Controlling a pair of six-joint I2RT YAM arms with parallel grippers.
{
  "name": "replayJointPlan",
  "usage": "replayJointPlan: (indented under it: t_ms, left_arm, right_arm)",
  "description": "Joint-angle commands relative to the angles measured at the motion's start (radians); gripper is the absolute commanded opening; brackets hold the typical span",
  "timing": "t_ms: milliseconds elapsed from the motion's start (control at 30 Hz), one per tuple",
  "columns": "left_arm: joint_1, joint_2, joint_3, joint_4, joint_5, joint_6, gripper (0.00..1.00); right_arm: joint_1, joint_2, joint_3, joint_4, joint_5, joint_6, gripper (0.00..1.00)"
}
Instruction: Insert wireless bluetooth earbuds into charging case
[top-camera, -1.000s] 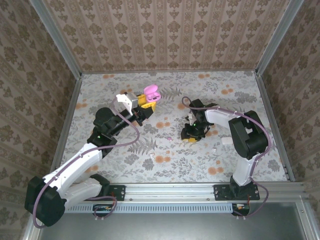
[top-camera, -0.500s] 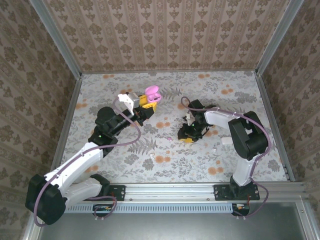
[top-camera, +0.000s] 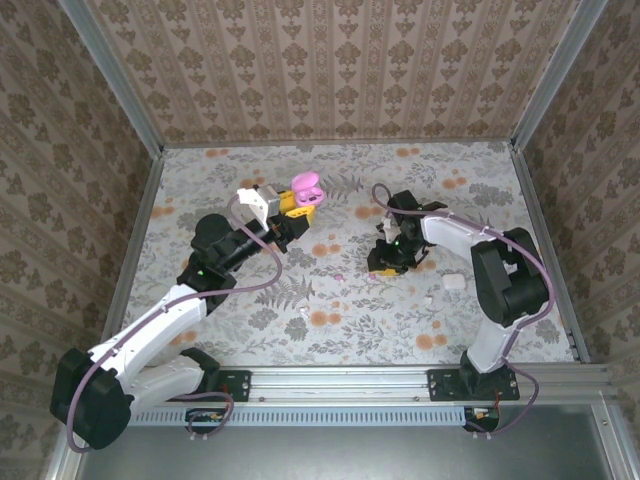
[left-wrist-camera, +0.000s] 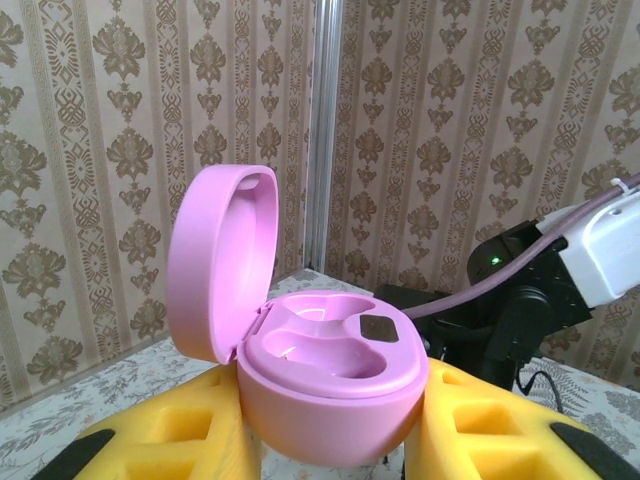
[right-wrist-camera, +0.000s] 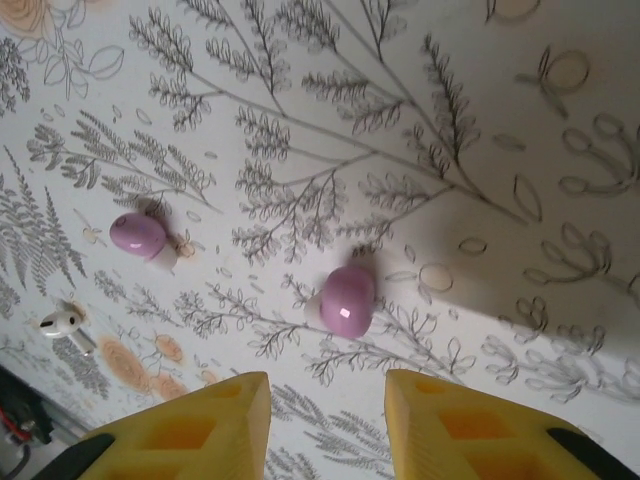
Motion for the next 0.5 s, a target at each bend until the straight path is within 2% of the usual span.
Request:
replayJointPlan:
  t_ms: [0,467]
  left_arm:
    - [-0.008,0.005,0.036,0.016,-0.006,0.0,0.35]
    - [-0.008,-0.001,0.032,0.013,-0.017,0.006,0.35]
  right_arm:
    - [0.002,0.041,0.034,-0.04,0.022,-0.044,0.37]
    - [0.009,0.097,0.044,-0.036,-0.015,-0.052,0.34]
